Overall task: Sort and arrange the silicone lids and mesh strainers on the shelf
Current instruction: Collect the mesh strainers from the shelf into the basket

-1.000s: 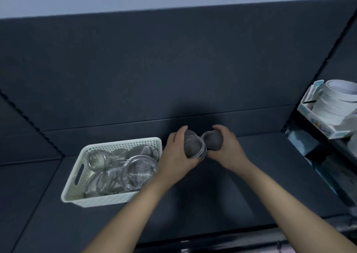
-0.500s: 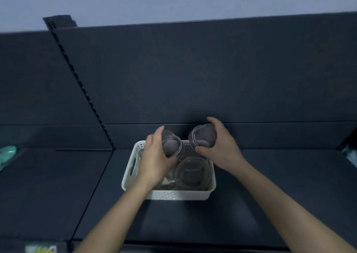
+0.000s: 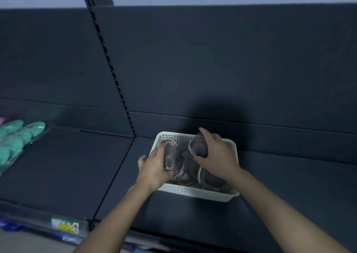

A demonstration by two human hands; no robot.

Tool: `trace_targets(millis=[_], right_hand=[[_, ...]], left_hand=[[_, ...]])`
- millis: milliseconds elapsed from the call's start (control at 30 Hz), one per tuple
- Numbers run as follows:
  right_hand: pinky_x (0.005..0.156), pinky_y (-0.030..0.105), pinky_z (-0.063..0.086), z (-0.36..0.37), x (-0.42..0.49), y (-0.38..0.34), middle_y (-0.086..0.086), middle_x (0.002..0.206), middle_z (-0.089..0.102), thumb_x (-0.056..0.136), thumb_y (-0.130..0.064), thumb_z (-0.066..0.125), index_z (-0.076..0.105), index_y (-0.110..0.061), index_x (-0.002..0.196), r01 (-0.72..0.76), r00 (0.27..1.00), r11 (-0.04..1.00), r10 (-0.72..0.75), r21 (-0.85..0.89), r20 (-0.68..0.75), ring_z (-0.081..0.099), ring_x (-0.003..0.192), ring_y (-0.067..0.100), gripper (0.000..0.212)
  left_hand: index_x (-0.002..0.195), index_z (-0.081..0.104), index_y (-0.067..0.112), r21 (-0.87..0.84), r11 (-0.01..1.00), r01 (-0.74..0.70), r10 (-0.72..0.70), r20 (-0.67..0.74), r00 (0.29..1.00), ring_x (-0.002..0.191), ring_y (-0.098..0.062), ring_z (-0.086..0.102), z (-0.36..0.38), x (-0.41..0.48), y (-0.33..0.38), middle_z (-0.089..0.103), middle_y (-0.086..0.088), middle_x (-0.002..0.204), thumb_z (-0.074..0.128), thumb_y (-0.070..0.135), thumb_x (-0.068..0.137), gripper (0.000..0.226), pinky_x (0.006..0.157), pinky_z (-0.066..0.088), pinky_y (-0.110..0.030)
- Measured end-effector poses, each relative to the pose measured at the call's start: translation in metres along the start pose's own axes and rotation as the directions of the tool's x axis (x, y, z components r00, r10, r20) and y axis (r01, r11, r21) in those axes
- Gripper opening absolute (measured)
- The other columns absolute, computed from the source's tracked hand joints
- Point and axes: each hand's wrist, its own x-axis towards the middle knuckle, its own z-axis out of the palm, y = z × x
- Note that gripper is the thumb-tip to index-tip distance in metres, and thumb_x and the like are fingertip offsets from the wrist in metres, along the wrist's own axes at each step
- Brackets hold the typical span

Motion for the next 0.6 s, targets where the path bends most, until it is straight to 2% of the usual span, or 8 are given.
trace_targets(millis=[67, 133, 200, 300, 367, 433, 533, 600], right_hand=[[0.094, 0.039, 0.047, 0.003, 0.003, -0.001, 0.005, 0.138, 0.041, 0.081, -0.041, 0.064, 0.017, -0.031, 0.149, 0.019, 0.999, 0.998, -0.016, -0.061, 0.044, 0.052, 0.117, 0.022, 0.083], [0.096, 0.038, 0.046, 0.004, 0.007, -0.001, 0.004, 0.139, 0.040, 0.083, -0.042, 0.063, 0.016, -0.032, 0.149, 0.050, 0.994, 0.996, -0.042, -0.073, 0.104, 0.050, 0.119, 0.021, 0.081], [0.101, 0.038, 0.042, 0.004, 0.010, 0.000, 0.004, 0.140, 0.041, 0.085, -0.043, 0.062, 0.020, -0.029, 0.149, 0.078, 0.986, 0.997, -0.072, -0.030, 0.150, 0.047, 0.122, 0.019, 0.078], [0.104, 0.041, 0.039, 0.001, 0.014, 0.007, 0.007, 0.137, 0.048, 0.094, -0.040, 0.052, 0.038, -0.019, 0.144, 0.093, 0.995, 0.995, -0.094, 0.043, 0.044, 0.047, 0.125, 0.022, 0.056], [0.097, 0.044, 0.043, 0.000, 0.016, 0.012, 0.009, 0.127, 0.057, 0.098, -0.036, 0.044, 0.054, -0.015, 0.130, 0.037, 0.999, 0.999, -0.037, 0.010, -0.022, 0.051, 0.118, 0.027, 0.040], [0.088, 0.045, 0.047, 0.002, 0.020, 0.016, 0.007, 0.109, 0.061, 0.097, -0.041, 0.038, 0.063, -0.017, 0.103, -0.066, 0.997, 0.997, 0.067, -0.051, 0.027, 0.054, 0.105, 0.029, 0.035], [0.082, 0.040, 0.047, 0.013, 0.022, 0.017, 0.001, 0.078, 0.055, 0.095, -0.048, 0.033, 0.050, -0.020, 0.064, -0.096, 0.992, 0.995, 0.099, -0.041, 0.077, 0.055, 0.086, 0.025, 0.044], [0.082, 0.036, 0.041, 0.019, 0.022, 0.013, -0.003, 0.065, 0.047, 0.098, -0.034, 0.040, 0.040, -0.021, 0.057, -0.040, 0.998, 0.999, 0.041, -0.011, 0.047, 0.049, 0.076, 0.019, 0.043]], left_hand=[[0.145, 0.020, 0.029, -0.031, 0.999, 0.020, -0.019, 0.017, 1.000, 0.127, -0.015, 0.044, -0.001, 0.000, -0.004, 0.043, 0.004, 0.140, 0.072, 0.039, 0.071, 0.091, 0.111, 0.025, -0.040], [0.145, 0.019, 0.032, -0.070, 0.997, 0.044, -0.041, 0.038, 0.998, 0.122, -0.017, 0.047, -0.003, 0.000, -0.008, 0.042, 0.005, 0.140, 0.073, 0.038, 0.071, 0.092, 0.101, 0.039, -0.039], [0.146, 0.019, 0.032, -0.069, 0.996, 0.063, -0.060, 0.042, 0.997, 0.120, -0.018, 0.049, -0.006, 0.000, -0.010, 0.041, 0.004, 0.138, 0.073, 0.038, 0.072, 0.092, 0.092, 0.046, -0.036], [0.147, 0.018, 0.029, -0.060, 0.994, 0.093, -0.091, 0.025, 0.996, 0.118, -0.019, 0.050, -0.009, -0.003, -0.015, 0.043, 0.002, 0.137, 0.073, 0.036, 0.073, 0.093, 0.092, 0.047, -0.037], [0.148, 0.018, 0.029, -0.060, 0.991, 0.120, -0.120, 0.008, 0.993, 0.116, -0.020, 0.051, -0.013, -0.005, -0.020, 0.044, -0.001, 0.136, 0.073, 0.035, 0.074, 0.092, 0.093, 0.047, -0.038], [0.147, 0.019, 0.029, -0.067, 0.988, 0.142, -0.144, -0.018, 0.989, 0.113, -0.021, 0.053, -0.018, -0.007, -0.027, 0.046, -0.003, 0.133, 0.073, 0.034, 0.073, 0.092, 0.094, 0.047, -0.037], [0.148, 0.021, 0.027, -0.090, 0.982, 0.168, -0.172, -0.044, 0.984, 0.111, -0.022, 0.053, -0.024, -0.009, -0.035, 0.046, -0.006, 0.128, 0.074, 0.030, 0.073, 0.091, 0.094, 0.045, -0.031], [0.147, 0.023, 0.028, -0.099, 0.979, 0.179, -0.185, -0.050, 0.981, 0.111, -0.023, 0.053, -0.026, -0.010, -0.040, 0.047, -0.007, 0.126, 0.074, 0.030, 0.072, 0.091, 0.095, 0.044, -0.032]])
